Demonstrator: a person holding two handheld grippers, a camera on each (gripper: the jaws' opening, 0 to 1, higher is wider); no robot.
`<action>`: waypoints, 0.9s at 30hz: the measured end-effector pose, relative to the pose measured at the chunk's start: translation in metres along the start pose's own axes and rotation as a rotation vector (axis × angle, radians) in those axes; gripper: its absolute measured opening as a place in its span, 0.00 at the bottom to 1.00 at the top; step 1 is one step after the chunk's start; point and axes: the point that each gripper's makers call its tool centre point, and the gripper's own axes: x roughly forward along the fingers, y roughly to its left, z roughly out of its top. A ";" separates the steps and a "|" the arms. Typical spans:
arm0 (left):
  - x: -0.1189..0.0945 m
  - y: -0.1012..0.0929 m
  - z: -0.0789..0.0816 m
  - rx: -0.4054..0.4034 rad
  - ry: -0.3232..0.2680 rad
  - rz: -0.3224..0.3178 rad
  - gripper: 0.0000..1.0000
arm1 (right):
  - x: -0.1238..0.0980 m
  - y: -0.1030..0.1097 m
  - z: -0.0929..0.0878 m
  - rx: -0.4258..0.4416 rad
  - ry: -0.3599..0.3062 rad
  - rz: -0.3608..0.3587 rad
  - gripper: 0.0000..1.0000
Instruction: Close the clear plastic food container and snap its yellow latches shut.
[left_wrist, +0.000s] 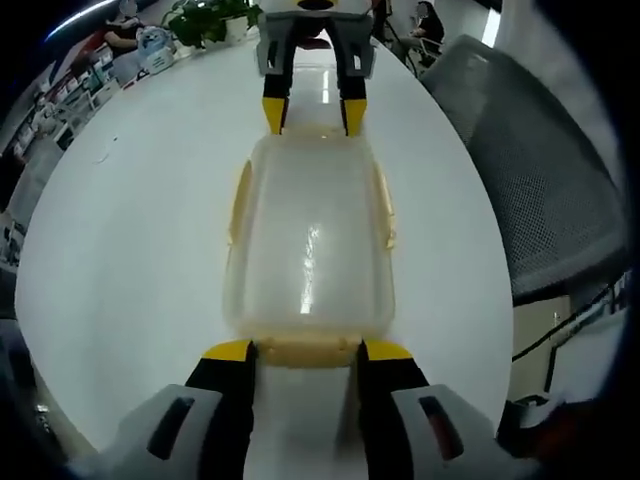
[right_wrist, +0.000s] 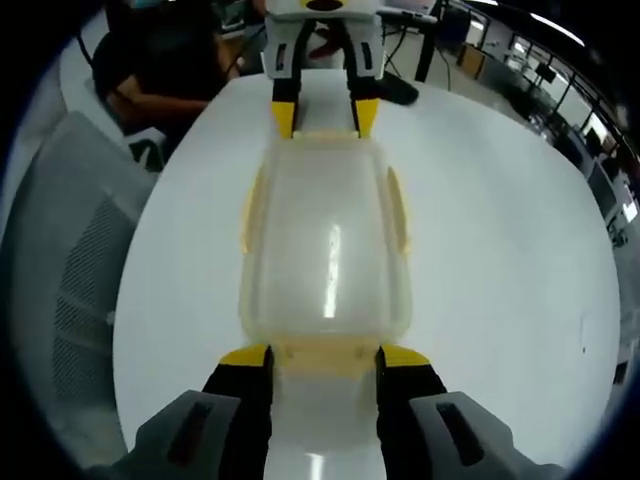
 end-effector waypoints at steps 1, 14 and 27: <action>0.001 0.000 0.001 0.013 0.011 -0.005 0.40 | 0.000 0.000 0.000 0.001 0.001 0.001 0.40; -0.001 0.000 0.000 0.014 -0.040 -0.009 0.39 | 0.000 -0.001 -0.001 0.016 0.011 0.005 0.37; -0.001 -0.003 0.000 -0.024 -0.072 0.002 0.37 | -0.001 -0.001 -0.002 0.022 0.000 0.008 0.37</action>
